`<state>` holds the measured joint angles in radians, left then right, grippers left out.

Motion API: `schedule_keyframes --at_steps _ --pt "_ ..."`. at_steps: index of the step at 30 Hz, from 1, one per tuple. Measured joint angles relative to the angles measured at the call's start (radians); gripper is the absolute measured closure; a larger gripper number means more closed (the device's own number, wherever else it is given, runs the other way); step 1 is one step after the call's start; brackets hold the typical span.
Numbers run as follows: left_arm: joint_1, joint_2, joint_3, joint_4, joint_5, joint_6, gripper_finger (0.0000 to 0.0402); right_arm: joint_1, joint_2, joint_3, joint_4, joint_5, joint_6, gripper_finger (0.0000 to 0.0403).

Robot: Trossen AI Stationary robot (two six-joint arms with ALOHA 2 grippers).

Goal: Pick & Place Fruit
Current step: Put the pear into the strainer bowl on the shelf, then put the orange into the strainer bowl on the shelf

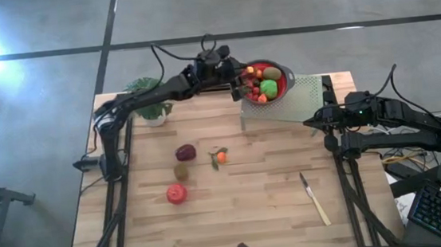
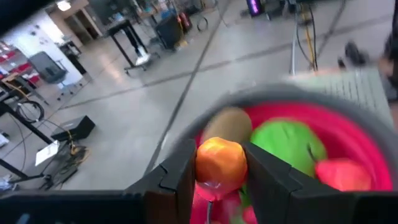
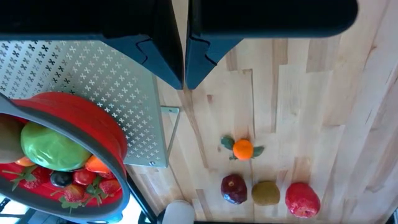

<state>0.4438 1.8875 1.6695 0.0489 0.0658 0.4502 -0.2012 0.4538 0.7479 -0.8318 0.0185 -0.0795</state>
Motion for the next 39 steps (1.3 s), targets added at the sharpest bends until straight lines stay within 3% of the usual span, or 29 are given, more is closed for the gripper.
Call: schedule_keyframes --at_steps 12,20,26,34,39 --pt "0.000 0.045 -0.008 -0.035 -0.015 0.136 0.0273 0.000 0.000 0.000 0.000 0.000 0.000 0.0390" --pt "0.000 0.046 -0.007 -0.045 -0.099 0.207 0.0207 0.000 0.000 0.000 0.000 0.000 0.000 0.0390" --pt "-0.006 0.041 -0.007 -0.047 -0.138 0.233 0.0194 0.000 0.000 0.000 0.000 0.000 0.000 0.0390" --pt "-0.085 -0.009 0.005 -0.083 -0.138 0.292 0.0195 0.000 0.000 0.000 0.000 0.000 0.000 0.0390" --pt "-0.168 -0.042 0.022 -0.224 -0.140 0.290 0.0195 0.000 0.000 0.000 0.000 0.000 0.000 0.0390"
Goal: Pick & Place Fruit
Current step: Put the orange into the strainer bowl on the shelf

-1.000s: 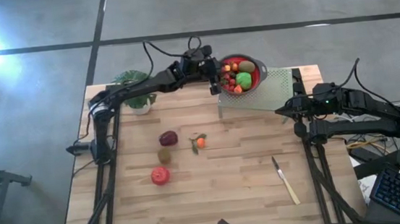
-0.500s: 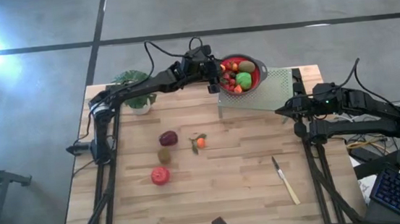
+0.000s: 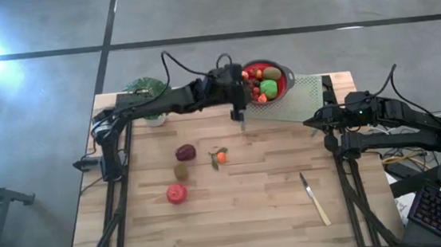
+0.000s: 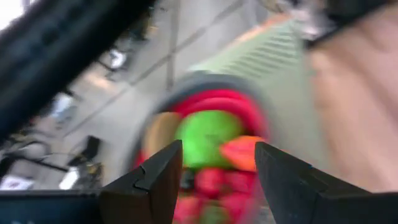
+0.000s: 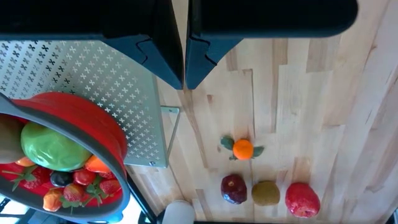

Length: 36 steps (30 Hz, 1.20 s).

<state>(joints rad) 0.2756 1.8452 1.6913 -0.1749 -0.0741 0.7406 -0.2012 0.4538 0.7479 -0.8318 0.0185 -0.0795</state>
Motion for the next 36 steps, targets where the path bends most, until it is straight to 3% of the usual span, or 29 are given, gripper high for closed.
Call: schedule_keyframes --at_steps 11,20,28,36 --pt "-0.182 -0.069 -0.001 -0.462 -0.024 -0.055 0.0197 0.000 0.000 0.000 0.000 0.000 0.000 0.0390" --pt "-0.214 -0.075 -0.015 -0.677 -0.022 -0.227 0.0197 0.000 0.000 0.000 0.000 0.000 0.000 0.0390" --pt "-0.214 -0.076 -0.091 -0.787 -0.022 -0.274 0.0197 0.000 0.000 0.000 0.000 0.000 0.000 0.0390" --pt "-0.200 -0.075 -0.241 -0.734 -0.018 -0.274 0.0197 0.000 0.000 0.000 0.000 0.000 0.000 0.0390"
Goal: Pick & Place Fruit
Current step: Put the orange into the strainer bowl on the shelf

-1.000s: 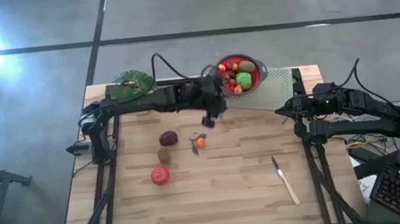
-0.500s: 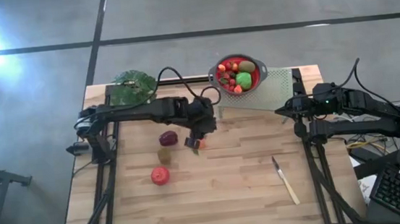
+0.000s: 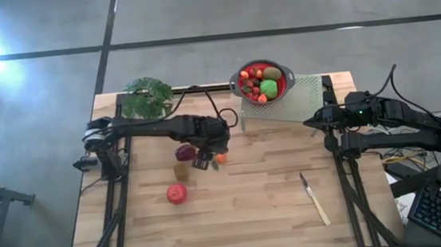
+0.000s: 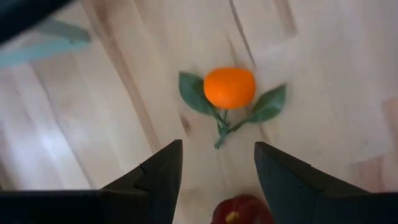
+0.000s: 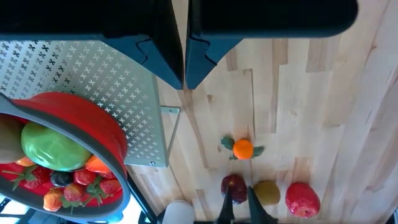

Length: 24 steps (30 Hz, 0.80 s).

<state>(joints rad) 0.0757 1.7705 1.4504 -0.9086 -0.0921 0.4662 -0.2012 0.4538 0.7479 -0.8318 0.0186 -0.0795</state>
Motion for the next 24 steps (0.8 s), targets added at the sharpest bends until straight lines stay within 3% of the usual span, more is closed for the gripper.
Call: schedule_keyframes --at_steps 7,13,24 --pt "0.034 0.003 -0.134 0.110 0.006 0.022 0.0197 0.000 0.000 0.000 0.000 0.000 0.000 0.0390" --pt "0.069 0.021 -0.207 0.211 0.080 0.016 0.0197 0.000 0.000 0.000 0.000 0.000 0.000 0.0390" --pt "0.083 0.065 -0.260 0.307 0.102 0.010 0.0197 0.000 0.000 0.000 0.000 0.000 0.000 0.0390"
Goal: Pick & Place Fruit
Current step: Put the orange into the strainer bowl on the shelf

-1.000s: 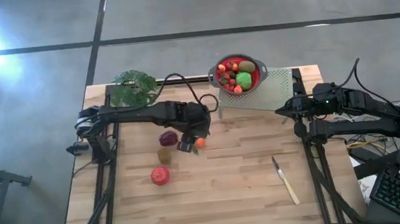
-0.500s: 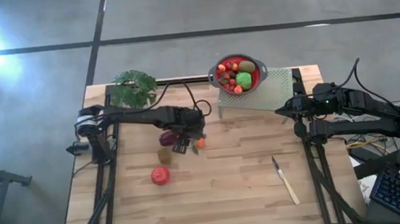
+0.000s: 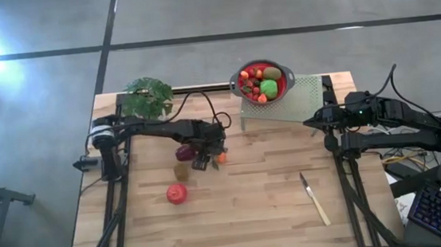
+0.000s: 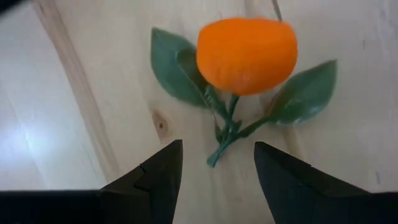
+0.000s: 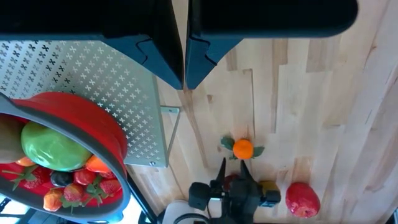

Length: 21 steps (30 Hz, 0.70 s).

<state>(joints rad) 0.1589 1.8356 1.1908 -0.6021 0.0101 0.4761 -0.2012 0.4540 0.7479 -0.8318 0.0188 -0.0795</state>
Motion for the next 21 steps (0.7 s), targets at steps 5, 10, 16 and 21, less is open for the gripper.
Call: schedule_keyframes --at_steps 5,10,16,21 --pt "0.000 0.000 -0.020 0.027 0.016 -0.008 0.0208 0.000 0.000 0.000 0.000 0.000 0.000 0.0390" --pt "0.000 0.000 -0.036 0.027 0.028 -0.012 0.0247 0.000 0.000 0.000 0.000 0.000 0.000 0.0390" --pt "0.000 0.007 -0.036 0.053 0.022 -0.027 0.0305 0.000 0.000 0.000 0.000 0.000 0.000 0.0390" --pt "-0.001 0.023 -0.035 0.074 0.017 -0.031 0.0354 0.000 0.000 0.000 0.000 0.000 0.000 0.0390"
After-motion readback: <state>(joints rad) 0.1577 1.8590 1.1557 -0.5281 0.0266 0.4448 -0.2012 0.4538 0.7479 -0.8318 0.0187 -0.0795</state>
